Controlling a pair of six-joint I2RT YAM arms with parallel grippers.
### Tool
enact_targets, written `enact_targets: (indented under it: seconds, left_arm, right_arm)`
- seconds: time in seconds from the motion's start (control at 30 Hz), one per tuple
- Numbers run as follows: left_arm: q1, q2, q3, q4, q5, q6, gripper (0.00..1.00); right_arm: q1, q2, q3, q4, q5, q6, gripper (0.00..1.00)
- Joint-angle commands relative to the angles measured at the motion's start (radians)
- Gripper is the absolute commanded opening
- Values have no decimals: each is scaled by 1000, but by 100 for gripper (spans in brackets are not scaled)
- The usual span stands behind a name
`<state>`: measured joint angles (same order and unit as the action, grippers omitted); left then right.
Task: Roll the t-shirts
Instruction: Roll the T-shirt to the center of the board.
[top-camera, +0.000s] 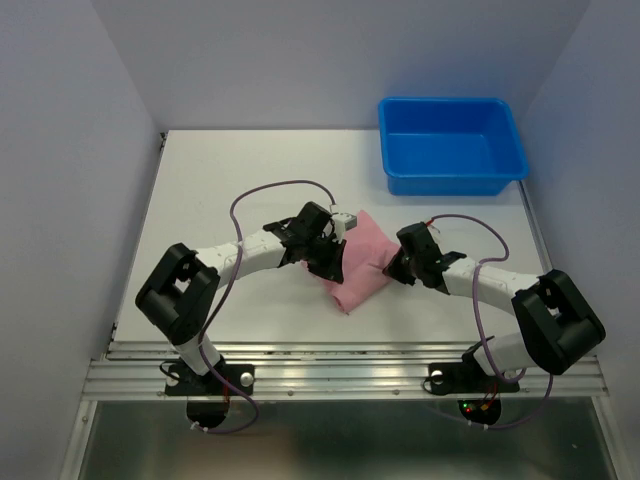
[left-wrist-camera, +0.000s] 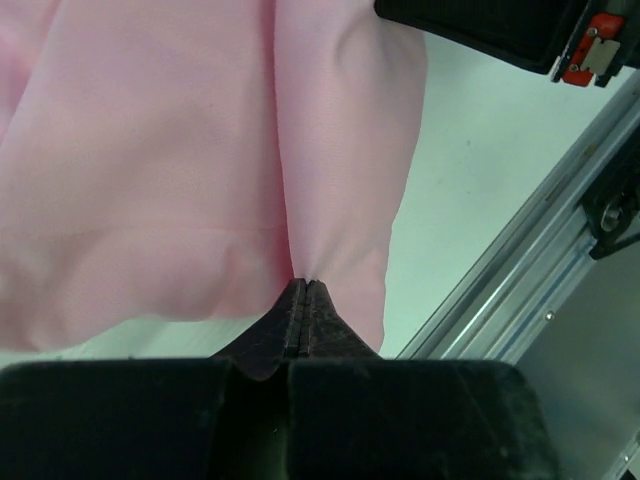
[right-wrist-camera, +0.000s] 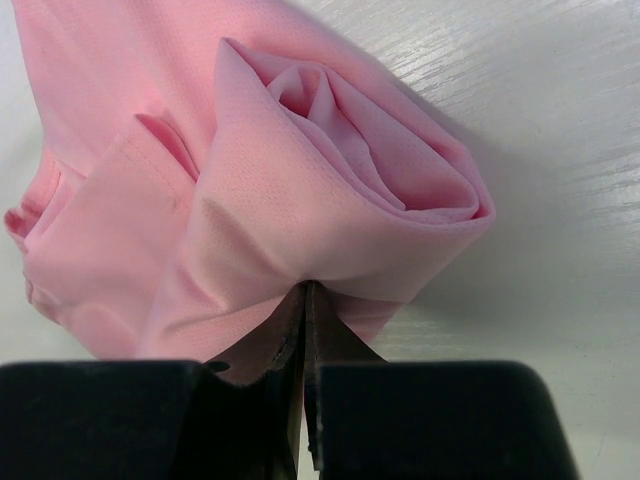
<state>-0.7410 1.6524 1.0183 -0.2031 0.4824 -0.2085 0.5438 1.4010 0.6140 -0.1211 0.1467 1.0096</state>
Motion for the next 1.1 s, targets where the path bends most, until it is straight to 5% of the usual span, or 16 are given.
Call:
enact_targets:
  seconds: [0.0,0.07,0.2,0.3,0.37,0.4,0.67,1.07]
  left_arm:
    - [-8,-91,-7,4,-149,-37,16]
    - [-8,-89,-1,-4,-177,-42,44]
    - [-8,-115,2,-7,-203,-51,52]
    - [-9,-161,9,-10,-237,-57,44]
    - [-12,-181,17,-9,-235,-57,24]
    - [-17,-193,19,-10,-223,-57,2]
    - [-35,-166,-75,103,91,-78,0]
    - [-14,20,-133,146,-133,-103,0]
  right_arm:
    - [4,15,6,-88,48,-25,4]
    - [4,15,9,-88,48,-28,4]
    - [4,9,12,-88,48,-31,4]
    - [4,4,9,-89,48,-32,5]
    - [4,3,7,-91,48,-31,5]
    - [4,3,7,-89,47,-31,5]
    - [4,4,23,-94,50,-31,5]
    - [4,-11,4,-95,51,-17,5]
